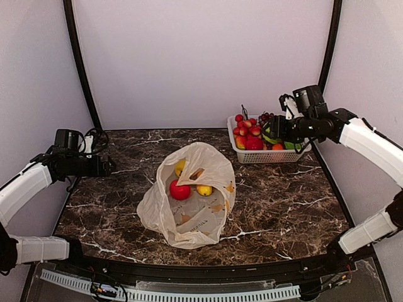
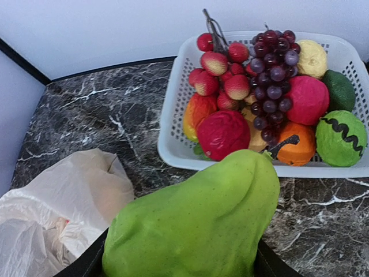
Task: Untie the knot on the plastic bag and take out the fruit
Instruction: Place the fake fruit in the bin, then hold the bag opening of the takeout bag, then reach into the gripper in the takeout bag, then pick up the fake fruit from the takeout bag, then place the fake fruit in the bin.
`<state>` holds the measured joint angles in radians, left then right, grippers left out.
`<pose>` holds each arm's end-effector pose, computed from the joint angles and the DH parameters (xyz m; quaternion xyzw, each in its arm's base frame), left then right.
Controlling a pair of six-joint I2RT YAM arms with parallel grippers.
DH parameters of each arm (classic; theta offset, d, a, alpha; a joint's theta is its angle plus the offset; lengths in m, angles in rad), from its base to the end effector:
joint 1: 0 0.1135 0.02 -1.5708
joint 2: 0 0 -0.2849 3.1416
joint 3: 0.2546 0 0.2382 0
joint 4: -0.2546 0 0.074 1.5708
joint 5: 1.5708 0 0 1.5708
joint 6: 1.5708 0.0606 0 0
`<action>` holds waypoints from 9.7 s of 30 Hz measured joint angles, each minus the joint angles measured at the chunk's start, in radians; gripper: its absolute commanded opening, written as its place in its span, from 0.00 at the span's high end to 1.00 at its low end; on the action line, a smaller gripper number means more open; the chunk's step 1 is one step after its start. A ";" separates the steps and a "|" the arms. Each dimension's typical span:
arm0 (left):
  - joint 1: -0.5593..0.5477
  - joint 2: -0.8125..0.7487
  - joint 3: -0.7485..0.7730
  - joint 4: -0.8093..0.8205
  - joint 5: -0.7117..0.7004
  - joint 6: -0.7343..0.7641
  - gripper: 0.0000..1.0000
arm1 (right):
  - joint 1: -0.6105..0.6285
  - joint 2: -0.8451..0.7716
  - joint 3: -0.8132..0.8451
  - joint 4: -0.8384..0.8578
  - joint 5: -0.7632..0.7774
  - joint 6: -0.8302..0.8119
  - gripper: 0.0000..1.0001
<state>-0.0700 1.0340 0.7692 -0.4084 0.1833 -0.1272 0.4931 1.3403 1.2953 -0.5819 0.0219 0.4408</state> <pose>0.2156 -0.0262 0.2726 0.0140 0.8980 -0.1246 0.4218 0.2622 0.1394 0.3615 -0.0183 0.8905 0.1959 0.4103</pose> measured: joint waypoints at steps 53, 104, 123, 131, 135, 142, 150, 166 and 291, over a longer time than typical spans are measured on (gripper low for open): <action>0.000 0.074 0.034 -0.053 -0.239 0.109 0.10 | -0.290 0.483 0.167 0.231 -0.064 -0.050 0.15; -0.917 0.080 0.119 0.032 -0.232 -0.684 0.71 | 0.631 0.037 -0.289 0.343 -0.049 0.194 0.38; -0.917 0.043 0.121 0.006 -0.253 -0.674 0.99 | 0.707 0.397 -0.079 0.374 0.143 0.229 0.19; -0.917 0.040 0.109 0.007 -0.255 -0.662 0.99 | 0.669 0.530 0.025 0.395 0.190 0.195 0.14; -0.917 0.039 0.093 0.013 -0.253 -0.662 0.99 | 0.646 0.594 0.078 0.407 0.198 0.181 0.14; -0.917 0.019 0.058 0.034 -0.253 -0.662 0.99 | 0.606 0.705 0.184 0.415 0.219 0.134 0.10; -0.917 0.009 0.045 0.047 -0.251 -0.663 0.99 | 0.600 0.810 0.280 0.420 0.238 0.069 0.09; -0.917 0.009 0.032 0.063 -0.248 -0.670 0.99 | 0.584 0.927 0.397 0.385 0.245 -0.005 0.36; 0.044 0.014 0.053 0.041 -0.134 -0.033 0.01 | -0.061 0.803 0.562 0.163 0.156 -0.247 0.13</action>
<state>-0.0261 1.0485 0.8219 -0.3672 0.0494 -0.1600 0.4316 2.1433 1.8568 -0.4187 0.1780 0.1940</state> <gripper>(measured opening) 0.990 0.831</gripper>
